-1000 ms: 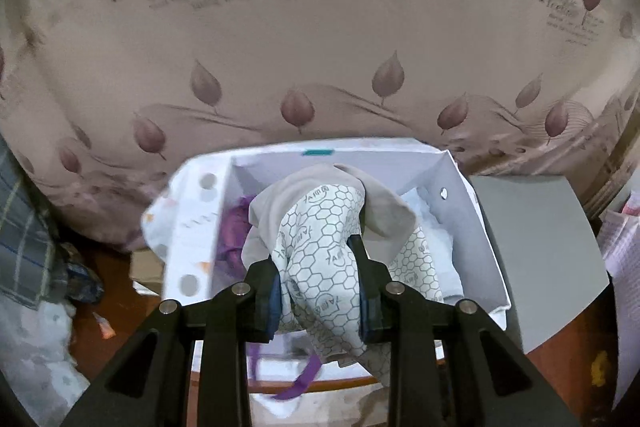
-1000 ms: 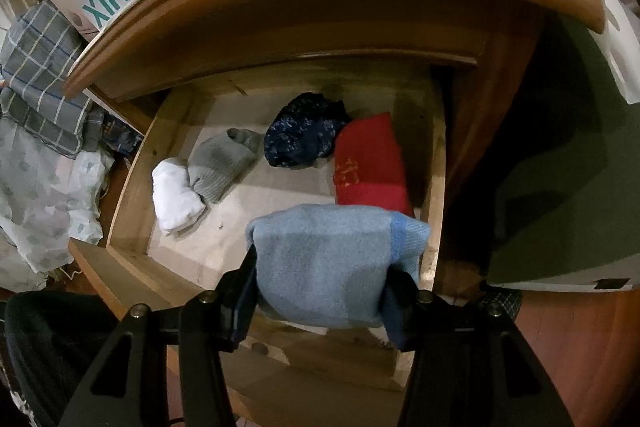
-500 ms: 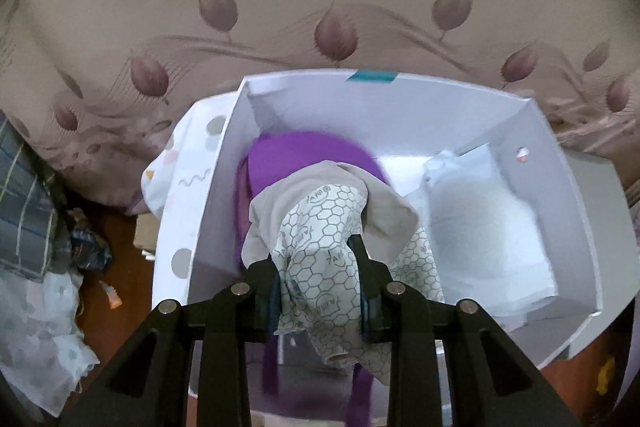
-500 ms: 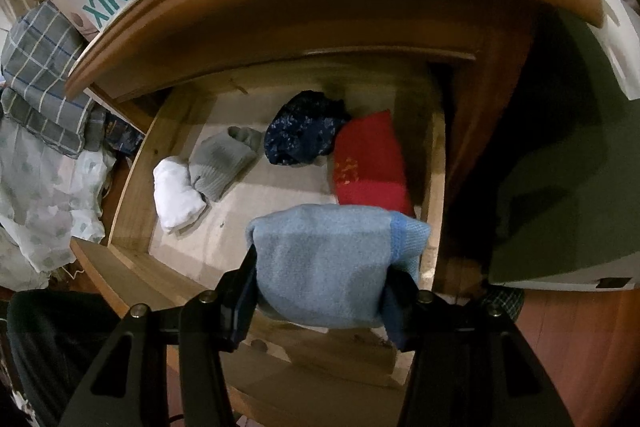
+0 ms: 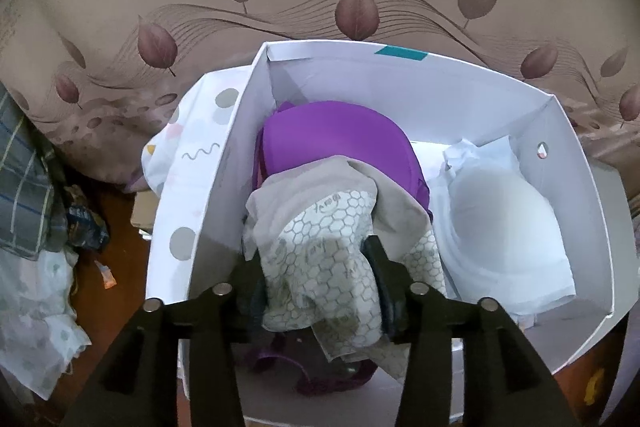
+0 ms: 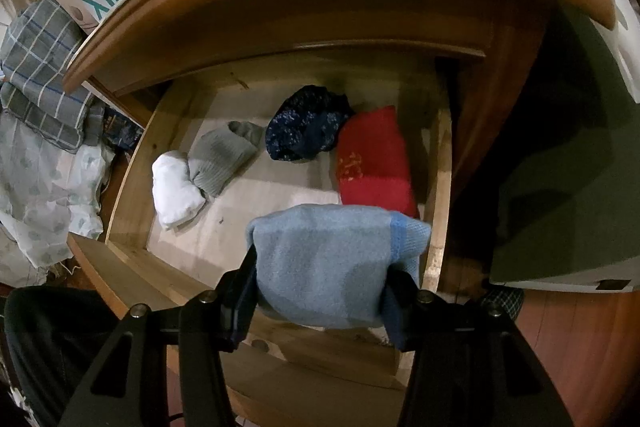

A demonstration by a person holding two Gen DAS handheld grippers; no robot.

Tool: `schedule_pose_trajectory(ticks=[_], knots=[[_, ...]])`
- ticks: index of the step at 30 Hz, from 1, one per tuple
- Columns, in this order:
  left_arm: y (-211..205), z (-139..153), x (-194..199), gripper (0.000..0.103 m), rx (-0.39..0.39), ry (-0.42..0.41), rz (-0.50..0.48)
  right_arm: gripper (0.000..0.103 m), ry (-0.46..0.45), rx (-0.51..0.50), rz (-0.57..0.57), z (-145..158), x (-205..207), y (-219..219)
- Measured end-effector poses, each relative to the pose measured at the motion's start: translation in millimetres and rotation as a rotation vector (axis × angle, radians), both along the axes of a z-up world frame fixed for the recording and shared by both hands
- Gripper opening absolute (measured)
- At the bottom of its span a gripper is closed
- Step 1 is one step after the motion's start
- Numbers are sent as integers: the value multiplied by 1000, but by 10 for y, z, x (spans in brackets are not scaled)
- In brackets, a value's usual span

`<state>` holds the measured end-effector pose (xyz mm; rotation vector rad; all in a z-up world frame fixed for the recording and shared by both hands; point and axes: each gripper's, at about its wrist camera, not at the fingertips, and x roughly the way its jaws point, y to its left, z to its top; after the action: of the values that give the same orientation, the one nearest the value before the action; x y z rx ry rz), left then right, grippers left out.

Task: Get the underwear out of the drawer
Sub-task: 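Lower the grey hexagon-print underwear into the box and open the left tool, then drop the light blue underwear in the box with the right tool while the left returns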

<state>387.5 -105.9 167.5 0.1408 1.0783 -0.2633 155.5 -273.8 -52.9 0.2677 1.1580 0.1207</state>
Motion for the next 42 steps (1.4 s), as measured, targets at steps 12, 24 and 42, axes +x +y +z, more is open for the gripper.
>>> schedule_pose_trajectory(ticks=[12,24,42], knots=[[38,333,-235,78,-20,-75,-26,53,1,-9,5,-2,14,19],[344,881,-922,81,-51,-248,-38,53,-3,-33,14,-11,28,43],[1438,-263,-1581,89,91,-335,219,53,-93,-80,47,130,-47,106]])
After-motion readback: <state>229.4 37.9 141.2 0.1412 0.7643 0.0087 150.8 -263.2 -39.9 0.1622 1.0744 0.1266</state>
